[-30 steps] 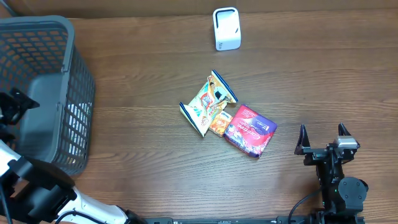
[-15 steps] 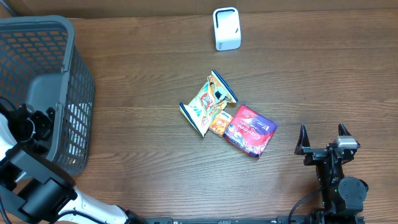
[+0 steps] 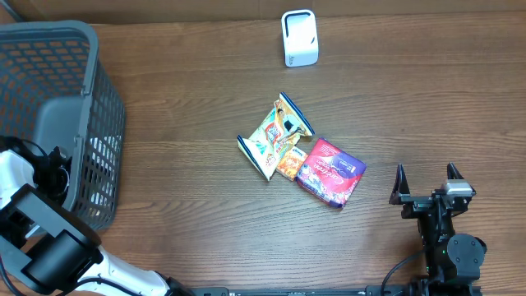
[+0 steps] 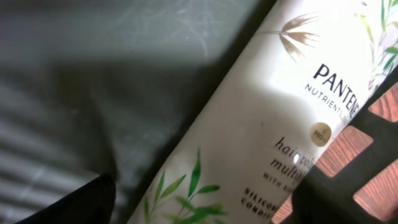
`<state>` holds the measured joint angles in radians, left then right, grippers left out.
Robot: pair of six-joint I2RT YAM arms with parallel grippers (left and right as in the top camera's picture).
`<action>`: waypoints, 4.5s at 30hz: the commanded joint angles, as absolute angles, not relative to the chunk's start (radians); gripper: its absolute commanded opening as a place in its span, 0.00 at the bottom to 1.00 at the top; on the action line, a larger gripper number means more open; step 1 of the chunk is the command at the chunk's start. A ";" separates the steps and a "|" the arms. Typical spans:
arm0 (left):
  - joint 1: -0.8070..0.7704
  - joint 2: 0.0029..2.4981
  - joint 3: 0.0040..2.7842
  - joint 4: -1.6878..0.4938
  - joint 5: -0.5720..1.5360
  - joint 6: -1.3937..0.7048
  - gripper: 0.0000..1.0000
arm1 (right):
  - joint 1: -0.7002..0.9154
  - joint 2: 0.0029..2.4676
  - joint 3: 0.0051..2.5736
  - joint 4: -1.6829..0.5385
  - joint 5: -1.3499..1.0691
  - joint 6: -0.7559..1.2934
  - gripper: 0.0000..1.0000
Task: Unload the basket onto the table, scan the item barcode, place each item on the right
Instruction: 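Grasp the white Pantene tube in the basket with the left gripper, then lift the Pantene tube out and carry it toward the scanner, then lower the tube onto the table right of the pad pack and release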
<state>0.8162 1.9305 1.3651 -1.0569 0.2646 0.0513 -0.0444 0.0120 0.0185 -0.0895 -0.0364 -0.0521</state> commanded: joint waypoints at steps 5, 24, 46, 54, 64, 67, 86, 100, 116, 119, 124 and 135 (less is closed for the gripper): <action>0.797 1.909 1.343 -1.034 0.276 0.068 0.61 | -0.045 0.003 0.009 -0.083 -0.030 -0.050 1.00; 0.797 1.909 1.397 -1.047 0.256 -0.006 0.04 | -0.045 0.003 0.008 -0.084 -0.030 -0.050 1.00; 0.793 1.900 2.257 -1.439 0.561 -0.068 0.04 | -0.045 0.003 0.009 -0.083 -0.030 -0.050 1.00; 0.673 1.822 2.423 -1.465 0.701 -0.068 0.04 | -0.045 0.003 0.009 -0.084 -0.030 -0.050 1.00; 0.231 1.766 2.423 -1.458 0.706 -0.083 0.04 | -0.045 0.003 0.009 -0.084 -0.030 -0.050 1.00; 0.072 1.797 2.423 -1.452 0.695 -0.083 0.04 | -0.045 0.003 0.009 -0.083 -0.030 -0.050 1.00; -0.502 2.260 2.423 -1.072 0.696 -0.537 0.04 | -0.045 0.003 0.008 -0.084 -0.030 -0.050 1.00; -0.653 2.429 2.423 -1.026 0.511 -1.099 0.04 | -0.045 0.003 0.009 -0.083 -0.030 -0.050 1.00; -0.793 2.429 2.423 -1.096 0.076 -1.223 0.05 | -0.045 0.003 0.008 -0.084 -0.030 -0.050 1.00; -0.800 2.429 2.423 -1.111 -0.014 -1.279 0.10 | -0.045 0.003 0.008 -0.084 -0.030 -0.050 1.00; -0.800 2.429 2.422 -1.112 -0.026 -1.280 0.13 | -0.045 0.003 0.008 -0.084 -0.030 -0.050 1.00; -0.799 2.427 2.424 -1.102 -0.033 -1.197 0.28 | -0.045 0.003 0.008 -0.083 -0.030 -0.050 1.00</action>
<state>-0.8036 2.4447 2.4004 -1.1095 -0.0044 -1.2449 -0.0444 0.0120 0.0185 -0.0898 -0.0368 -0.0521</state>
